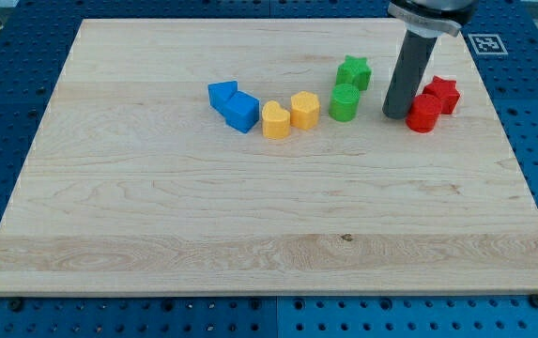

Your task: Move the green circle to the green star

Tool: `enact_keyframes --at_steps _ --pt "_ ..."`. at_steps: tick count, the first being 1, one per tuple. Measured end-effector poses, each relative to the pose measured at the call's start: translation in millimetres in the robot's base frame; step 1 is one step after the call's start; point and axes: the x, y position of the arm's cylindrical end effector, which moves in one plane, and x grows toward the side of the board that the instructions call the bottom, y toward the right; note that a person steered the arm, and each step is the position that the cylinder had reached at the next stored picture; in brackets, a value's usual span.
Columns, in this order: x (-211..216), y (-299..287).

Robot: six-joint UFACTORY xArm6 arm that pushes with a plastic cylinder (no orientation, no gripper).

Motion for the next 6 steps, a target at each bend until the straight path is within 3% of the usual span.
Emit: enact_keyframes --at_steps 3,6 --pt "9 -72" --pt "-39 -58"
